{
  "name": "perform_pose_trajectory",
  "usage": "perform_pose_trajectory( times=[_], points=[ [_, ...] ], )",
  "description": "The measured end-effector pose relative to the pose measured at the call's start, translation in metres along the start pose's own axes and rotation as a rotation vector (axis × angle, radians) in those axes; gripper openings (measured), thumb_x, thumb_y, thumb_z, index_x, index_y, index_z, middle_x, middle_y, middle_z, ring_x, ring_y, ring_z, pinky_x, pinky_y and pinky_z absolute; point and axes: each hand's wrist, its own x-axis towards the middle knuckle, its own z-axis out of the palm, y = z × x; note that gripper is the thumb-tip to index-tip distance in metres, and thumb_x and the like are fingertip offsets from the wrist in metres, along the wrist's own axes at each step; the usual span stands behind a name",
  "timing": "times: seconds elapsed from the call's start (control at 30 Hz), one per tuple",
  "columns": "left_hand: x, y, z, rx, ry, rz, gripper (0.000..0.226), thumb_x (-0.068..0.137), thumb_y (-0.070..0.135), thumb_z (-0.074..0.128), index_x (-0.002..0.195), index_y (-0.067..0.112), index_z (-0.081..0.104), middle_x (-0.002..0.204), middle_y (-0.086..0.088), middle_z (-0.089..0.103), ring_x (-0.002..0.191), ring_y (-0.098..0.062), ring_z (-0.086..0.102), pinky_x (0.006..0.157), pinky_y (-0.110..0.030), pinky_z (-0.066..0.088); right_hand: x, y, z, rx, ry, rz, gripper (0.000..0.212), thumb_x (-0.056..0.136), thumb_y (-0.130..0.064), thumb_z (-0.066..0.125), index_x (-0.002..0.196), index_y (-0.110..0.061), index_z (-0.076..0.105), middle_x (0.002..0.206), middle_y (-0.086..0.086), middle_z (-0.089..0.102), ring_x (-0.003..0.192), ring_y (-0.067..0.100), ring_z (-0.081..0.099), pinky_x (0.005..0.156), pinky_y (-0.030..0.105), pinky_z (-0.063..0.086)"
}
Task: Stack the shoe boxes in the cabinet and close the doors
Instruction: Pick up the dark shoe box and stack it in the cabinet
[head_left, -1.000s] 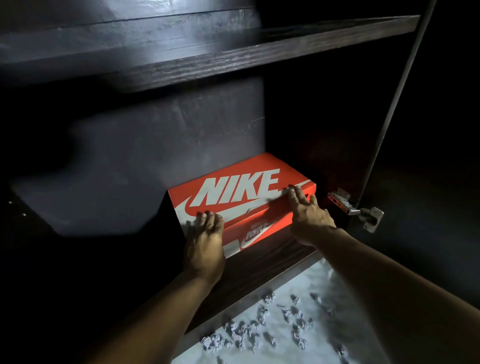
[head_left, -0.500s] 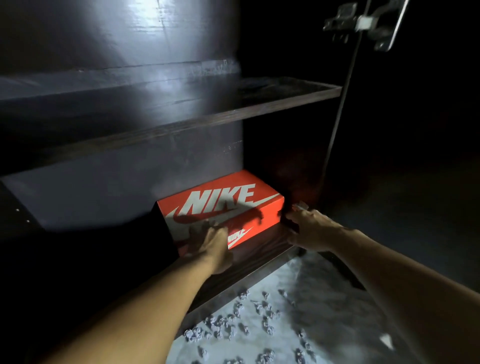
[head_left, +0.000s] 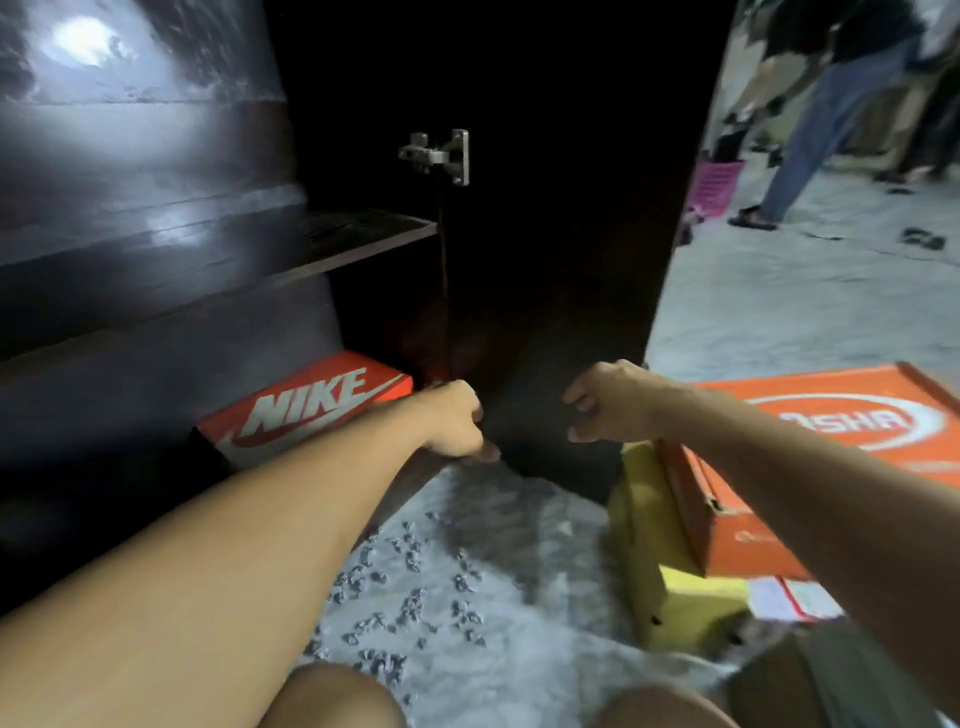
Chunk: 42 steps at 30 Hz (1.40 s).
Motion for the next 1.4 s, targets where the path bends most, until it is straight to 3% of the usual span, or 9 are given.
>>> perform_pose_trajectory(
  times=[0.2, 0.33, 0.53, 0.6, 0.67, 0.9, 1.13, 1.23, 1.4],
  points=[
    [-0.038, 0.104, 0.012, 0.037, -0.029, 0.222, 0.071, 0.073, 0.054, 0.076, 0.130, 0.015, 0.059, 0.129, -0.002, 0.061, 0.115, -0.022, 0.059, 0.099, -0.036, 0.047, -0.111, 0.049, -0.021, -0.001, 0.059, 0.101, 0.033, 0.079, -0.028, 0.074, 0.109, -0.013, 0.071, 0.106, 0.008, 0.072, 0.103, 0.026, 0.064, 0.085, 0.032, 0.049],
    [-0.066, 0.169, 0.045, 0.008, -0.134, 0.431, 0.048, 0.073, 0.047, 0.078, 0.114, 0.022, 0.070, 0.102, 0.008, 0.069, 0.099, -0.016, 0.064, 0.086, -0.028, 0.050, -0.187, 0.083, -0.018, 0.123, 0.072, 0.247, 0.053, 0.081, -0.028, 0.076, 0.129, -0.014, 0.061, 0.122, 0.006, 0.067, 0.109, 0.022, 0.064, 0.094, 0.030, 0.047],
    [-0.108, 0.249, 0.130, 0.046, -0.326, 0.619, 0.038, 0.072, 0.041, 0.077, 0.086, 0.007, 0.069, 0.069, 0.002, 0.065, 0.068, -0.018, 0.059, 0.061, -0.030, 0.044, -0.299, 0.138, 0.024, 0.213, 0.105, 0.471, 0.046, 0.075, -0.017, 0.080, 0.119, -0.012, 0.066, 0.113, 0.001, 0.070, 0.102, 0.018, 0.066, 0.093, 0.035, 0.051],
    [-0.127, 0.270, 0.157, 0.072, -0.390, 0.661, 0.055, 0.068, 0.050, 0.075, 0.108, 0.012, 0.070, 0.098, 0.002, 0.072, 0.092, -0.020, 0.067, 0.075, -0.031, 0.051, -0.339, 0.144, 0.032, 0.244, 0.076, 0.564, 0.047, 0.080, -0.019, 0.078, 0.124, -0.013, 0.064, 0.117, -0.004, 0.067, 0.096, 0.013, 0.062, 0.083, 0.018, 0.046],
    [-0.147, 0.287, 0.183, 0.093, -0.410, 0.686, 0.061, 0.074, 0.049, 0.075, 0.123, 0.013, 0.064, 0.120, 0.000, 0.067, 0.108, -0.019, 0.063, 0.093, -0.031, 0.050, -0.373, 0.151, 0.041, 0.280, 0.052, 0.653, 0.052, 0.081, -0.026, 0.077, 0.129, -0.014, 0.060, 0.123, 0.001, 0.066, 0.097, 0.017, 0.062, 0.076, 0.019, 0.042],
    [-0.198, 0.329, 0.266, 0.061, -0.512, 0.820, 0.029, 0.076, 0.040, 0.075, 0.088, 0.019, 0.059, 0.093, -0.005, 0.063, 0.086, -0.020, 0.059, 0.091, -0.042, 0.050, -0.471, 0.173, 0.098, 0.365, -0.033, 0.928, 0.055, 0.079, -0.029, 0.078, 0.129, -0.014, 0.061, 0.123, 0.006, 0.066, 0.106, 0.022, 0.063, 0.089, 0.029, 0.048],
    [-0.205, 0.361, 0.318, 0.056, -0.510, 0.856, 0.057, 0.082, 0.035, 0.072, 0.131, 0.009, 0.057, 0.130, -0.009, 0.061, 0.115, -0.025, 0.060, 0.098, -0.036, 0.049, -0.538, 0.181, 0.164, 0.410, -0.145, 1.157, 0.079, 0.069, -0.040, 0.083, 0.136, -0.014, 0.052, 0.134, 0.006, 0.059, 0.118, 0.024, 0.058, 0.099, 0.035, 0.047],
    [-0.199, 0.372, 0.339, 0.061, -0.504, 0.850, 0.053, 0.082, 0.032, 0.071, 0.128, 0.009, 0.058, 0.131, -0.010, 0.060, 0.114, -0.027, 0.060, 0.097, -0.039, 0.050, -0.556, 0.172, 0.191, 0.410, -0.146, 1.203, 0.085, 0.057, -0.047, 0.087, 0.129, -0.020, 0.048, 0.128, 0.004, 0.058, 0.108, 0.025, 0.059, 0.090, 0.039, 0.051],
    [-0.194, 0.402, 0.361, -0.030, -0.494, 0.778, 0.048, 0.084, 0.025, 0.068, 0.126, 0.006, 0.056, 0.128, -0.012, 0.060, 0.112, -0.028, 0.059, 0.091, -0.033, 0.050, -0.570, 0.162, 0.232, 0.297, -0.246, 1.252, 0.127, 0.046, -0.059, 0.086, 0.147, -0.023, 0.018, 0.144, 0.005, 0.031, 0.132, 0.032, 0.038, 0.099, 0.051, 0.046]
  ],
)
